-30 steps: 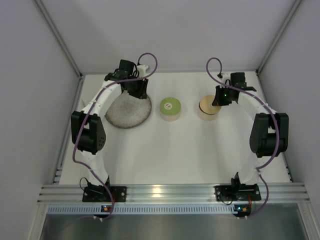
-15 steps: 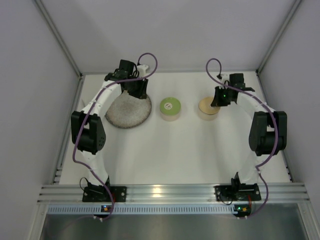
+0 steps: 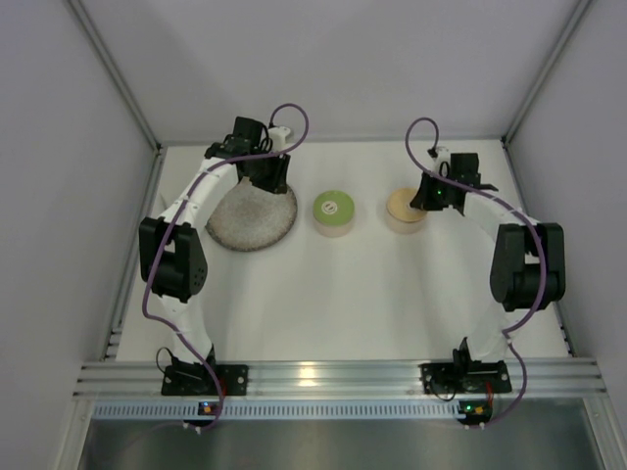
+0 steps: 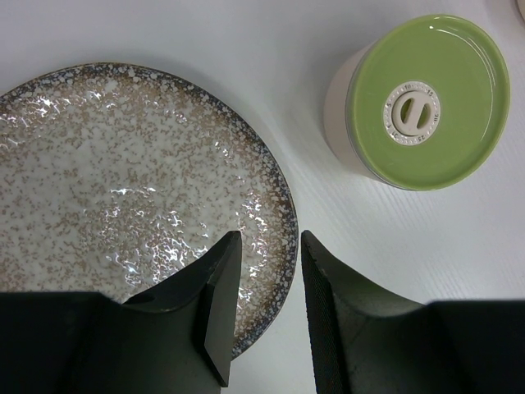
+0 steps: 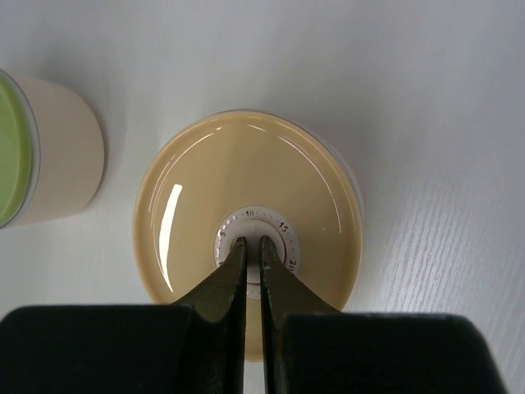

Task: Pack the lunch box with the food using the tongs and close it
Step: Close the box lid on the packing box.

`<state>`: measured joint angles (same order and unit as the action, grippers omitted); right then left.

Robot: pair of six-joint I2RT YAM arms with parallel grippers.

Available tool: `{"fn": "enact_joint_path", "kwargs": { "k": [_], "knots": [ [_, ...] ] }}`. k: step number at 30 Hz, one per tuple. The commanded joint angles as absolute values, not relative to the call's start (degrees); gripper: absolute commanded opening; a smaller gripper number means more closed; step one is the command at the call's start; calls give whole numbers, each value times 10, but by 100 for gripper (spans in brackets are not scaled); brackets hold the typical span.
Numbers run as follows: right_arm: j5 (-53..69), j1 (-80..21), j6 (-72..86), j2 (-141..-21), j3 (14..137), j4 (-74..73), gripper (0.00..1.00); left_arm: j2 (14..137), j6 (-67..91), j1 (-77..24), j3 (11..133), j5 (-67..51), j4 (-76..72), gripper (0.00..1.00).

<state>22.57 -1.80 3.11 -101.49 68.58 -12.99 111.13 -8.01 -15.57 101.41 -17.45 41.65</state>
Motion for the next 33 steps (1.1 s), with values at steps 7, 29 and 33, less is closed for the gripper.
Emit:
{"fn": "enact_joint_path", "kwargs": {
  "k": [7, 29, 33],
  "knots": [
    [209, -27, 26, -1025, 669, -147, 13, 1076, -91, -156, 1010, -173, 411, 40],
    [96, -34, 31, -923, 715, -280, 27, 1078, -91, -156, 1012, -174, 411, 40],
    [106, -36, 48, -932, 705, -272, 11, 1080, -93, -156, 1012, -173, 412, 40]
  ]
}}
